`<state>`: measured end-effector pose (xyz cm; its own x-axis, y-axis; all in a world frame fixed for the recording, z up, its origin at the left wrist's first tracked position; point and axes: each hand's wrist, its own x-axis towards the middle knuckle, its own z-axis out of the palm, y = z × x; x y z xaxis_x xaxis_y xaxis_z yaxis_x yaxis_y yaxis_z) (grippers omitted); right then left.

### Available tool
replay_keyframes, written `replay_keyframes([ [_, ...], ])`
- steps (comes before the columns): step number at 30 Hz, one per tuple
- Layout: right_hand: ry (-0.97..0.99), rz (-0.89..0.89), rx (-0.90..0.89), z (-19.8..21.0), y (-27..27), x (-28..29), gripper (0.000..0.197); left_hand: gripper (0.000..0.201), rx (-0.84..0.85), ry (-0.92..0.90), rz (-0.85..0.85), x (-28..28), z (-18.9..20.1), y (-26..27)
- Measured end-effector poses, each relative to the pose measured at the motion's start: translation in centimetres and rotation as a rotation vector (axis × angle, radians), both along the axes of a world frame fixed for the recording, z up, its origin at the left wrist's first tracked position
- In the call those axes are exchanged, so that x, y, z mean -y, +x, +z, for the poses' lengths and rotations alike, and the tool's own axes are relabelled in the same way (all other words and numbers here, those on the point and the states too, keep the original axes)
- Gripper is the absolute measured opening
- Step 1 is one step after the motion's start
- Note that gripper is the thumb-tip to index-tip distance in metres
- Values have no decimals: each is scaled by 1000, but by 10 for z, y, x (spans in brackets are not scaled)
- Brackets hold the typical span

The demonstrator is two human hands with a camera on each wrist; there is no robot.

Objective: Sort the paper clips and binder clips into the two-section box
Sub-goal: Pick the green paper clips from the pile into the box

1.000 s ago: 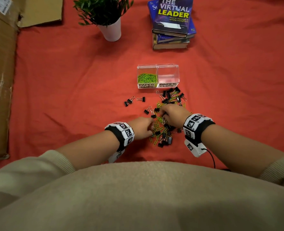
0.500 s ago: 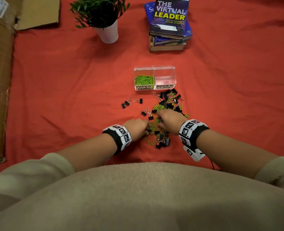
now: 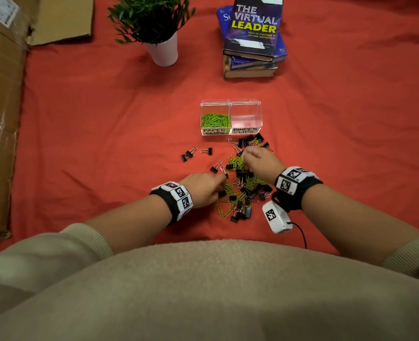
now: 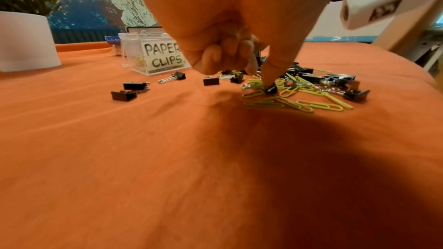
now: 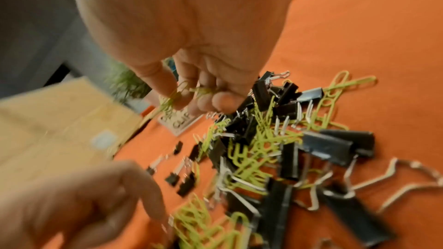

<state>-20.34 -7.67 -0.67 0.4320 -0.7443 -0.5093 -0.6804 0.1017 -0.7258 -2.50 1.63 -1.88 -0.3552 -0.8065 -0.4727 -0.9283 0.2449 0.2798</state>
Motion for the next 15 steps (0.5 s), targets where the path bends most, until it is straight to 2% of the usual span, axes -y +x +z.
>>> replay_keyframes([
  [3, 344, -255, 268, 5, 0, 4, 24, 40, -8, 12, -54, 0, -1, -2],
  [5, 475, -292, 381, 8, -1, 5, 25, 37, -10, 8, -65, 2, -2, -3],
  [7, 535, -261, 419, 9, -1, 2, 27, 32, -20, -3, -66, 3, -2, -5],
  [10, 540, -228, 340, 10, 3, 0, 30, 27, -25, -27, -32, 4, -3, -7],
  [12, 453, -181, 205, 8, 8, 1, 29, 28, -45, -46, 47, 7, -2, -3],
  [15, 288, -16, 17, 0, 13, 0, 22, 30, -72, -93, 173, 13, 0, 9],
])
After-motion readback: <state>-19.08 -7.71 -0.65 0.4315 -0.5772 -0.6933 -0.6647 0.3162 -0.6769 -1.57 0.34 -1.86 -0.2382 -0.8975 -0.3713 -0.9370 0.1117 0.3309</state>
